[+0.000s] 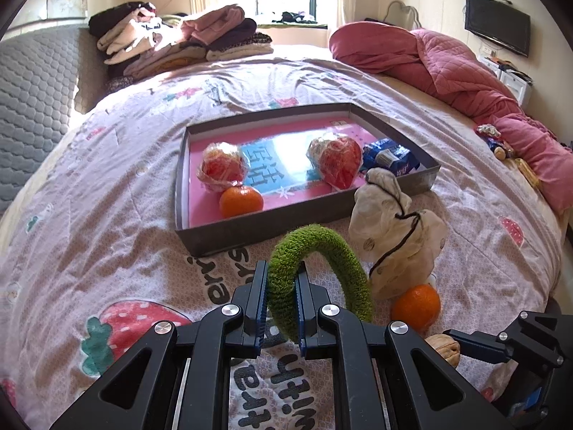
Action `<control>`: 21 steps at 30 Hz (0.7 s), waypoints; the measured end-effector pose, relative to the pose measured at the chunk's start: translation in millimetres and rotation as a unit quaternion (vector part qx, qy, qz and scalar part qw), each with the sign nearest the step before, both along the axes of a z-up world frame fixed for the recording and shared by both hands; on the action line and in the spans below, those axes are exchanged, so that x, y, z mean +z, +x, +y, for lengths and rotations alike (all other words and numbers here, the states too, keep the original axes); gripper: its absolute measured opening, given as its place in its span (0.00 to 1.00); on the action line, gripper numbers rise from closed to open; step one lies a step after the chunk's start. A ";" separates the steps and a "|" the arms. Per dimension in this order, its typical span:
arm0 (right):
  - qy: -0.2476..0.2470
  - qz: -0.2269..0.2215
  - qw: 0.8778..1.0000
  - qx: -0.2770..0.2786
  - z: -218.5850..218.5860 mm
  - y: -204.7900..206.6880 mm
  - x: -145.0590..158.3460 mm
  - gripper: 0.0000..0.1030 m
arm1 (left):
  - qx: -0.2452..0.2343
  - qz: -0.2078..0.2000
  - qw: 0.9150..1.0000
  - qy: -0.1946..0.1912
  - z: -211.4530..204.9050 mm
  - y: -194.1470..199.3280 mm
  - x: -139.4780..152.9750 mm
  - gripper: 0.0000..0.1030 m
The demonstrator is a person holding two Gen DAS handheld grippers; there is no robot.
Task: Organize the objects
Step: 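Grasp the green fuzzy ring with the left tool while the right tool grasps the walnut, then lift and carry the green ring and walnut over the tray with both tools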
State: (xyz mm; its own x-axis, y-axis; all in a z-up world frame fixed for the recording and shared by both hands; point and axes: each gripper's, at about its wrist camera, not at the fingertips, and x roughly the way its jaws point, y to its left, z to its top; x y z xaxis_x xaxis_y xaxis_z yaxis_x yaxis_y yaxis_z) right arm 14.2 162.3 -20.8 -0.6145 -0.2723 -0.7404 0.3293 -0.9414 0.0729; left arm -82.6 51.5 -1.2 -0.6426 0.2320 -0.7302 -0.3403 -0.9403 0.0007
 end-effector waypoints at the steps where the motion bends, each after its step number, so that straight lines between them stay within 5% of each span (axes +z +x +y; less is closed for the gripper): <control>1: 0.000 0.001 1.000 -0.001 0.8 -0.1 0.8 0.33 | 0.000 0.002 1.000 0.002 -0.3 0.2 2.1 0.13; 21: -0.010 0.034 0.999 -0.036 24.7 -7.4 21.5 0.33 | 0.017 0.074 0.997 0.021 -19.1 10.7 38.2 0.13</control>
